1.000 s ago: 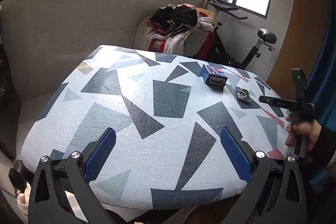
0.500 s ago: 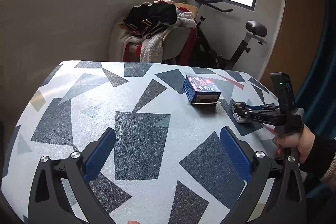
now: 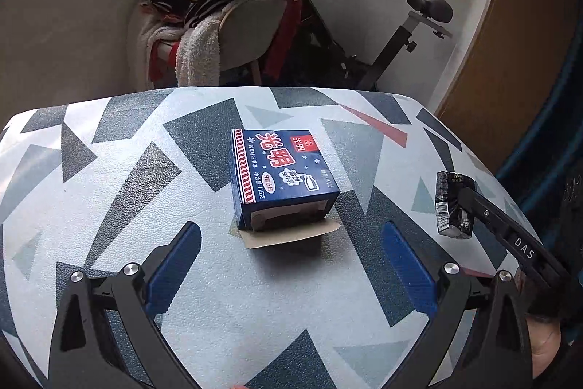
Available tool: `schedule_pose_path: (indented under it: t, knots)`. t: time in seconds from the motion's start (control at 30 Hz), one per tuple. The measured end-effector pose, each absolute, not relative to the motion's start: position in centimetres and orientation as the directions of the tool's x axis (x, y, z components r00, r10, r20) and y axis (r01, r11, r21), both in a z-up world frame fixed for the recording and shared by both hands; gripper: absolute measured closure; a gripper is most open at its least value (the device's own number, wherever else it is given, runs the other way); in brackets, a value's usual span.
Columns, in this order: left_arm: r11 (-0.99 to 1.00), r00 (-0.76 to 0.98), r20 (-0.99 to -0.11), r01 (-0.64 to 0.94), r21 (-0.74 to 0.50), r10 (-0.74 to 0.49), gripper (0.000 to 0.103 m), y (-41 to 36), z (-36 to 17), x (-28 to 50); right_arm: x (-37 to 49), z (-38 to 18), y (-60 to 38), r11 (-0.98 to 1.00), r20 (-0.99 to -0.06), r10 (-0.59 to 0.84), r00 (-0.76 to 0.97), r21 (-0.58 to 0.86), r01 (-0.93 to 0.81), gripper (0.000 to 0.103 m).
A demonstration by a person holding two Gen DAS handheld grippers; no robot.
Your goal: Collect trash
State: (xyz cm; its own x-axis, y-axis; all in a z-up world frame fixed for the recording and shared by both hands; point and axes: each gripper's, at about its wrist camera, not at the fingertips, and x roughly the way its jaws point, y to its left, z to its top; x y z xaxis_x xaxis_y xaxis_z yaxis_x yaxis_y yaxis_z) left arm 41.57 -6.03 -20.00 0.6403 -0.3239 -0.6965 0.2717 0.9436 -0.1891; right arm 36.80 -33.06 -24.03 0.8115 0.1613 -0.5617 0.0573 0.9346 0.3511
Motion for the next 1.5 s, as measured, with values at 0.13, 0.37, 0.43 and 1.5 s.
schedule_pose_path:
  t: [0.13,0.37,0.43,1.5]
  knots:
    - [0.965,0.612,-0.749,0.215,-0.150,-0.253,0.006,-8.2,-21.5,45.1,37.0,-24.2,-33.2,0.928,-0.558,0.175,0.811,0.370,0.054,0.081]
    - [0.989,0.583,-0.802,0.131,-0.064,-0.129,0.007,-9.1,-22.9,49.1,37.8,-24.5,-32.5,0.936,-0.589,0.198,0.784,0.350,0.027,0.081]
    - [0.989,0.569,-0.809,0.114,-0.097,-0.145,0.028,-8.3,-22.8,48.6,37.8,-24.4,-32.1,0.942,-0.591,0.202,0.781,0.335,0.010,0.081]
    - [0.965,0.640,-0.725,0.217,-0.150,-0.256,0.028,-0.3,-16.2,8.5,13.5,-18.5,-27.8,0.932,-0.575,0.358,0.736,0.270,-0.242,0.081]
